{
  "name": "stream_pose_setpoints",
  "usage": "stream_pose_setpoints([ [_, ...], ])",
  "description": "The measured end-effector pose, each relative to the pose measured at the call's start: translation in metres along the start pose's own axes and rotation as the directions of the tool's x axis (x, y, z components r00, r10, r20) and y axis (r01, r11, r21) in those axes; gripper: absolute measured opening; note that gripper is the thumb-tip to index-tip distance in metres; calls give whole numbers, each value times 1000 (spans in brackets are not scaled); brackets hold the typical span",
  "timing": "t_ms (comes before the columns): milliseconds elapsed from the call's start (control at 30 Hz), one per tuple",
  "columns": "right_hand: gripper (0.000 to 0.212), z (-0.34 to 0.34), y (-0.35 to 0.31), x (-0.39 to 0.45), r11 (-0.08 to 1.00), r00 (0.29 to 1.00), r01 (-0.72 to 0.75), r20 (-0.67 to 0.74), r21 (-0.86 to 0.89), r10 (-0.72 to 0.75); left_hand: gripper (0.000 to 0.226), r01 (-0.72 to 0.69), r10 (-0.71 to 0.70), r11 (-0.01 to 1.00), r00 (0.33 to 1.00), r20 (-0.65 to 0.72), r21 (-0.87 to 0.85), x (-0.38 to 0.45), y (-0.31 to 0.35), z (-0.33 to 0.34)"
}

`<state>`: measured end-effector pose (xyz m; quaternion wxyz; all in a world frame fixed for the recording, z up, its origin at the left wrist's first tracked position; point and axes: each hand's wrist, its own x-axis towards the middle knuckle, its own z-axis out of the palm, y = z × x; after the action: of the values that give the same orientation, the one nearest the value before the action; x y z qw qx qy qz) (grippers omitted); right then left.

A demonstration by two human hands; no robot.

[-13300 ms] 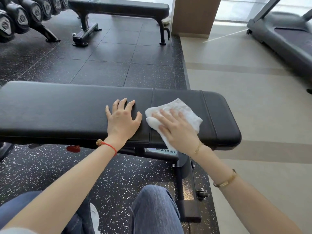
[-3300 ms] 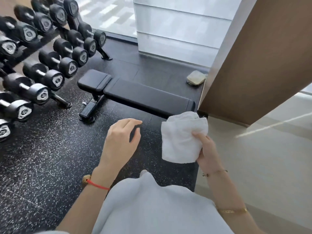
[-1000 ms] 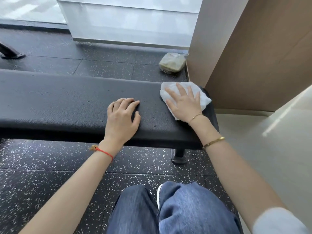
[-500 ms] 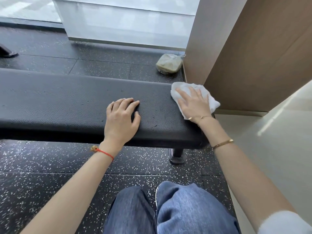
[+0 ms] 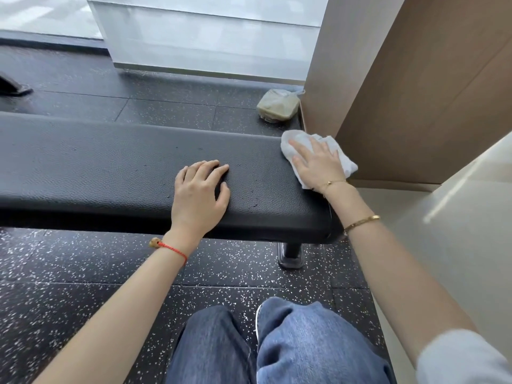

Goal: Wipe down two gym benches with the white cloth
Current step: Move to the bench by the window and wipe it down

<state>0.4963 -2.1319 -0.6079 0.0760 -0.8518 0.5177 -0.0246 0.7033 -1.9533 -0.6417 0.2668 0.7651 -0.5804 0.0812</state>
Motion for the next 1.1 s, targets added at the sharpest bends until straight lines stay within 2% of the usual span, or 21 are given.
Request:
stream_pose_setpoints([
  [167,45,11,-6,-95,969,963,244,-125,30,-239,39,-1,1,1000,1000,-3,2,0,-2,1],
  [233,46,13,1,-123,963,957,269,-115,9,-266,39,1,-1,1000,1000,-3,1,0,-2,2],
  [300,46,12,11,-116,973,968,230,-101,4,-228,39,2,-2,1000,1000,-3,-5,-1,-2,2],
  [433,47,-2,20,-38,1000,999,28,-34,4,-28,40,4,-4,1000,1000,4,-5,0,0,0],
  [500,47,-5,10,-14,1000,1000,9,-10,3,-9,40,3,-3,1000,1000,13,0,0,0,-1],
  [600,47,2,-13,-29,989,988,149,-33,24,-148,38,10,-11,1000,999,41,13,0,1,-2],
  [733,48,14,-27,-85,922,920,387,-55,-21,-387,36,20,-14,997,996,87,-69,4,3,-10],
  [833,49,10,-24,-71,942,942,333,-24,-41,-334,35,19,-18,991,1000,11,-130,10,-9,-28],
  [900,49,4,-35,-40,969,969,245,-13,-38,-246,34,25,-30,996,998,-49,-91,11,-30,-41],
  [967,49,4,-62,-14,975,976,219,-1,-23,-219,33,69,-72,997,995,-66,-36,11,-57,-52],
  [1100,49,24,-126,-23,905,908,419,4,-66,-420,35,167,-163,984,984,-72,55,9,-108,-59],
])
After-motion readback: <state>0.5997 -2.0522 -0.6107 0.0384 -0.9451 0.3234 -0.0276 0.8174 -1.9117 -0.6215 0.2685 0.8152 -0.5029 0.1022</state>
